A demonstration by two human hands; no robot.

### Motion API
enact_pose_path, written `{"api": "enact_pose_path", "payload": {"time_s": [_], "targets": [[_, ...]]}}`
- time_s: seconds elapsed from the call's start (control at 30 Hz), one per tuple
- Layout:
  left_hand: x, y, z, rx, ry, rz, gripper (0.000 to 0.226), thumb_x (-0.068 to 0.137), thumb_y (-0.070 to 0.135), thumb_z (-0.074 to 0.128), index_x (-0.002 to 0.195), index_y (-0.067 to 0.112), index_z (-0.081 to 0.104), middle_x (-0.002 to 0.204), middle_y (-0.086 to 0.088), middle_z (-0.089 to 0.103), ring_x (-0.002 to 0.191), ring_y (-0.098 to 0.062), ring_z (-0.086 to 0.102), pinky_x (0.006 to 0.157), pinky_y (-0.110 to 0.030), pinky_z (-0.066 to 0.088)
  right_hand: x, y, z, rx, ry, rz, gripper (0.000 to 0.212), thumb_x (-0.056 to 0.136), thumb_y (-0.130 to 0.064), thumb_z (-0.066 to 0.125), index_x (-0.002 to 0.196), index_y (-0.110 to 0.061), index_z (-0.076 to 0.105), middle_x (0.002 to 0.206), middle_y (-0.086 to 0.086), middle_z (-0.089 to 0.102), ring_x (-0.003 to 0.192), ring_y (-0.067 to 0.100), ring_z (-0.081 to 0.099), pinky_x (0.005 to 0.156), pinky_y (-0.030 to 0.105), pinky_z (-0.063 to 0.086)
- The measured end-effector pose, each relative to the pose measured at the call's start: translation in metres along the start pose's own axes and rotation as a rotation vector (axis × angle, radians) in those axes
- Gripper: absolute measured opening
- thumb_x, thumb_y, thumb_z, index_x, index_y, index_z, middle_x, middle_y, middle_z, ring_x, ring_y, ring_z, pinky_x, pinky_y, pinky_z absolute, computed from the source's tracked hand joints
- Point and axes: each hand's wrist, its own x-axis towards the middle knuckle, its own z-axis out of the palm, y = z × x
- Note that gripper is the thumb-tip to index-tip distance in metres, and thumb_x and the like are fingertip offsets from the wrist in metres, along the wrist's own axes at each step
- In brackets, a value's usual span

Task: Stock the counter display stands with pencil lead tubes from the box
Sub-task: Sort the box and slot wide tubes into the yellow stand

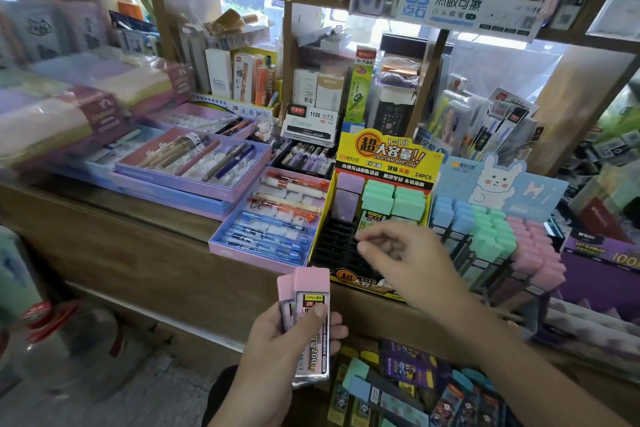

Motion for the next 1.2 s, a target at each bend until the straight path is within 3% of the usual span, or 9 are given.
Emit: {"api": "enact_pose_path", "payload": {"time_s": [0.17,0.3,0.5,0.7,1.07,1.2], "targets": [[0.000,0.000,0.002,0.028,-0.041,-0.017,0.024,0.073,0.018,0.080,0.097,0.011,0.078,0.099,-0.029,0.074,0.092,-0.041,0.075,0.067,-0.035,0.062,-0.020,0.000,0.023,0.232,-0.178,0.128,0.016,0.094,-0.024,0.074,0.110,-0.027,0.073,0.092,-0.010,0.075,0.074,0.006,0.071,0.069,0.022,0.057],[0.000,0.001,0.005,0.058,-0.061,-0.008,0.031,0.068,0.023,0.083,0.097,0.015,0.079,0.099,-0.026,0.075,0.093,-0.041,0.075,0.068,-0.035,0.062,-0.024,0.001,0.033,0.241,-0.220,0.128,0.018,0.093,-0.028,0.076,0.110,-0.031,0.076,0.097,-0.007,0.077,0.089,0.008,0.073,0.082,0.030,0.060],[0.001,0.000,0.001,0.055,-0.069,-0.031,0.037,0.069,0.027,0.084,0.102,0.012,0.078,0.103,-0.026,0.075,0.094,-0.041,0.074,0.070,-0.037,0.061,-0.023,-0.001,0.028,0.378,-0.231,0.139,0.009,0.091,-0.020,0.078,0.100,-0.022,0.079,0.085,0.002,0.077,0.068,0.008,0.069,0.058,0.015,0.050],[0.004,-0.002,-0.001,-0.006,0.014,-0.090,0.037,0.068,0.042,0.078,0.096,0.017,0.079,0.103,-0.021,0.076,0.092,-0.038,0.075,0.075,-0.044,0.060,-0.017,0.004,0.002,0.423,-0.146,0.176,0.005,0.091,-0.021,0.077,0.095,-0.022,0.078,0.083,0.006,0.078,0.065,0.012,0.067,0.053,0.021,0.050],[0.004,0.001,0.002,-0.163,0.005,-0.115,0.028,0.084,0.022,0.064,0.096,-0.002,0.073,0.102,-0.038,0.070,0.090,-0.048,0.073,0.063,-0.041,0.062,0.016,0.006,-0.050,0.283,0.140,0.072,0.013,0.090,-0.005,0.075,0.095,-0.017,0.071,0.082,0.007,0.075,0.064,0.015,0.071,0.059,0.021,0.057],[0.003,0.002,0.003,-0.168,0.012,-0.113,0.029,0.082,0.022,0.065,0.097,-0.002,0.073,0.101,-0.039,0.069,0.088,-0.048,0.073,0.061,-0.041,0.062,0.028,0.007,-0.053,0.142,0.170,0.000,0.016,0.090,-0.009,0.076,0.093,-0.024,0.071,0.086,0.004,0.072,0.079,0.026,0.072,0.073,0.040,0.064]]}}
